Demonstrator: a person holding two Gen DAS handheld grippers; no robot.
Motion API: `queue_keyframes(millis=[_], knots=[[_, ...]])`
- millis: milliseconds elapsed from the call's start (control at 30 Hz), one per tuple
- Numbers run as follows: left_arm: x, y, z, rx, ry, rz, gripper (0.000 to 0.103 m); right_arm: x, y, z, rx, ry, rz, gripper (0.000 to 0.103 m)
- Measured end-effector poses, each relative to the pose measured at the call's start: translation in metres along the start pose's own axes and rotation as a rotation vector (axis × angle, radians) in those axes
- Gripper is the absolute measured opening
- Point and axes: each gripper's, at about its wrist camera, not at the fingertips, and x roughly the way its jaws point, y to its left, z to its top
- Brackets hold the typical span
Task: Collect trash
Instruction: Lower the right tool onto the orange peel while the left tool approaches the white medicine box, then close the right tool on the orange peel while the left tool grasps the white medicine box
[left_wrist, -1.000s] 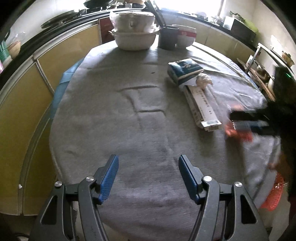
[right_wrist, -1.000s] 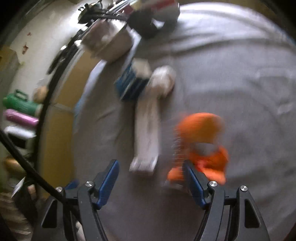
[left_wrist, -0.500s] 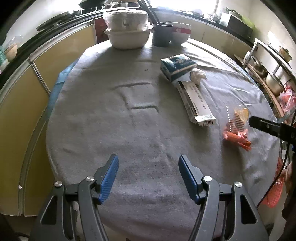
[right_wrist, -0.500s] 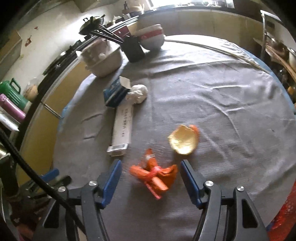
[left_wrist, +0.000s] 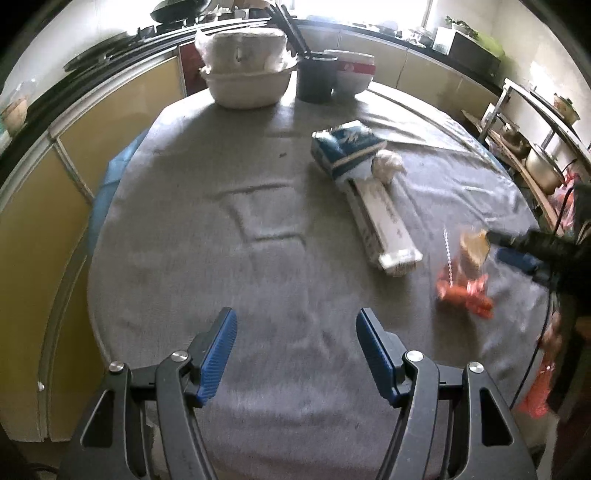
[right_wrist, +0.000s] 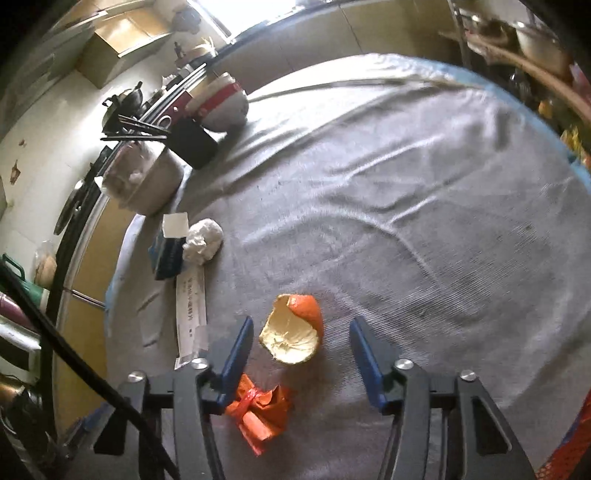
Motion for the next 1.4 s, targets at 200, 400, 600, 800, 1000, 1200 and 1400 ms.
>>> queue_keyframes(millis=[200,400,600,800,1000,1200,1400], knots=[[0.014,-0.012,0.040,-0.006,0.028,-0.092,0.064,0.024,0.006,-0.001,-0.009,0.017,-0.041,0.033],[0.048,-0.038,0.076,-0.002,0.114,-0.109,0.059,0.024,0.012,-0.007,-0.117,-0.042,-0.136,0.015],[0.082,-0.067,0.096,-0.016,0.163,-0.075,0.059,0.020,0.000,-0.007,-0.134,-0.042,-0.094,0.015],[0.107,-0.086,0.098,0.012,0.201,-0.031,0.059,0.016,-0.024,-0.004,-0.026,-0.047,0.018,0.017],[0.124,-0.080,0.093,-0.021,0.214,-0.025,0.050,0.016,-0.024,-0.002,-0.023,-0.031,0.030,0.017],[0.121,-0.072,0.092,-0.003,0.198,-0.039,0.047,0.020,0.000,0.000,-0.150,-0.030,-0.106,0.017],[0.100,-0.051,0.082,0.018,0.156,-0.042,0.047,0.026,0.021,-0.003,-0.253,-0.055,-0.163,0.013]])
